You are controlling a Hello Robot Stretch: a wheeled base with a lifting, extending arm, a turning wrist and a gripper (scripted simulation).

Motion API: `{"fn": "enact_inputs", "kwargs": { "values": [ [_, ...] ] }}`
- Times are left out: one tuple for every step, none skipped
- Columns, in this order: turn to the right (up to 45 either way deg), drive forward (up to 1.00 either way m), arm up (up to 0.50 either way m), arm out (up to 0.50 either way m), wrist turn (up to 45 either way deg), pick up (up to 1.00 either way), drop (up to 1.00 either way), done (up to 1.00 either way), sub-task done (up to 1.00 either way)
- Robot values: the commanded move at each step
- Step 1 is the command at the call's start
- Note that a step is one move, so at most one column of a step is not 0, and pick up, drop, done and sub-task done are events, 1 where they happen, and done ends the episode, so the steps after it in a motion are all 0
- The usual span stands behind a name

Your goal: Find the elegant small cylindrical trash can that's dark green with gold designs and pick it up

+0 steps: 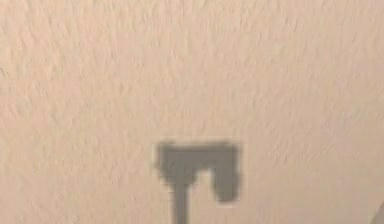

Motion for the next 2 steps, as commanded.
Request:
{"fn": "enact_inputs", "kwargs": {
  "values": [
    [-30.0,0.00,0.00,0.00,0.0,0.00,0.00,0.00,0.00],
    [0.0,0.00,0.10,0.00,0.0,0.00,0.00,0.00,0.00]
  ]
}}
